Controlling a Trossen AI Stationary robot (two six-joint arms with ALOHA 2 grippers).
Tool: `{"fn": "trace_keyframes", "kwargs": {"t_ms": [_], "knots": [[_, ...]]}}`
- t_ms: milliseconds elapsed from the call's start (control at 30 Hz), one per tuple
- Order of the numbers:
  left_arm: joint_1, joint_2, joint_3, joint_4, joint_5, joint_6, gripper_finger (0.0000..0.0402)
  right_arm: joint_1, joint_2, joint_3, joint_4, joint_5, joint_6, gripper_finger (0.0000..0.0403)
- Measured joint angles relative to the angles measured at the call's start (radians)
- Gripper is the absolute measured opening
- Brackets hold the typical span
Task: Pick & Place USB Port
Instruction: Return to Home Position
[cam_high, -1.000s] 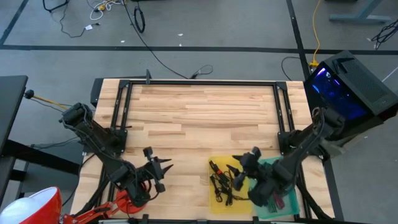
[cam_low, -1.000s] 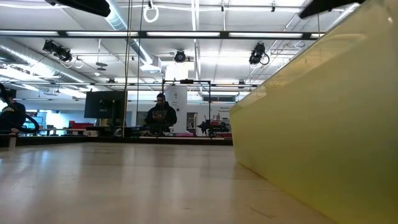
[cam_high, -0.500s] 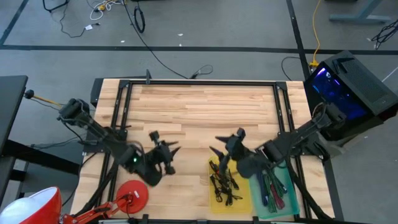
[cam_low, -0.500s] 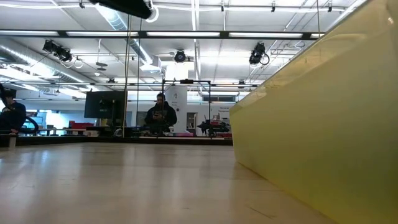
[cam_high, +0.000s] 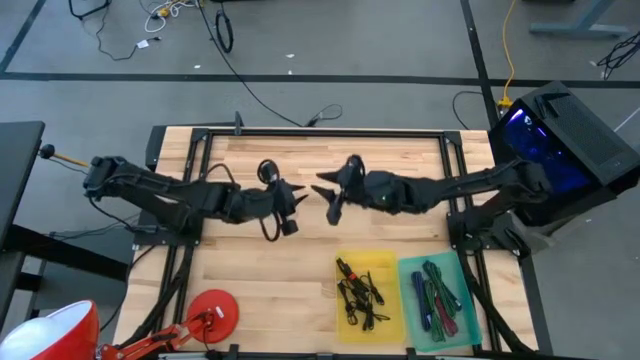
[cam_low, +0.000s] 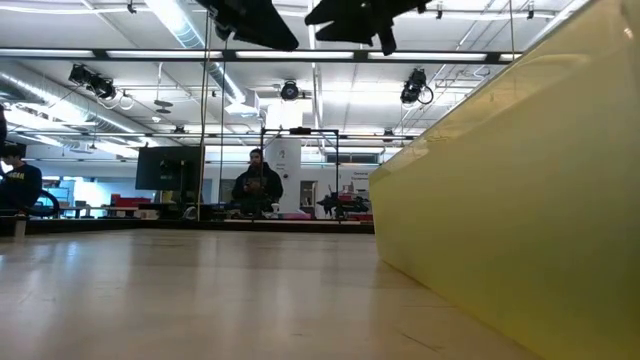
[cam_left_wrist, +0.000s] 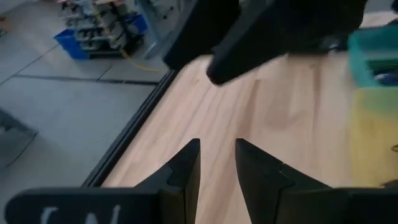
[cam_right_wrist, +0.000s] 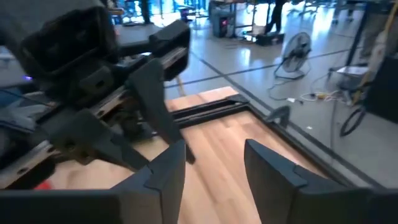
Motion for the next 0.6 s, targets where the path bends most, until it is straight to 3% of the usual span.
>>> {"fn": "trace_keyframes", "kwargs": {"t_ms": [200, 600], "knots": [[0.053, 0.002, -0.001, -0.012, -0.019, -0.085, 0.0105, -0.063, 0.000, 0.000, -0.009, 0.007, -0.002, 0.0160], [0.069, 0.002, -0.001, -0.010, -0.006, -0.194, 0.0106, -0.070, 0.000, 0.000, 0.007, 0.006, 0.004, 0.0159]]}}
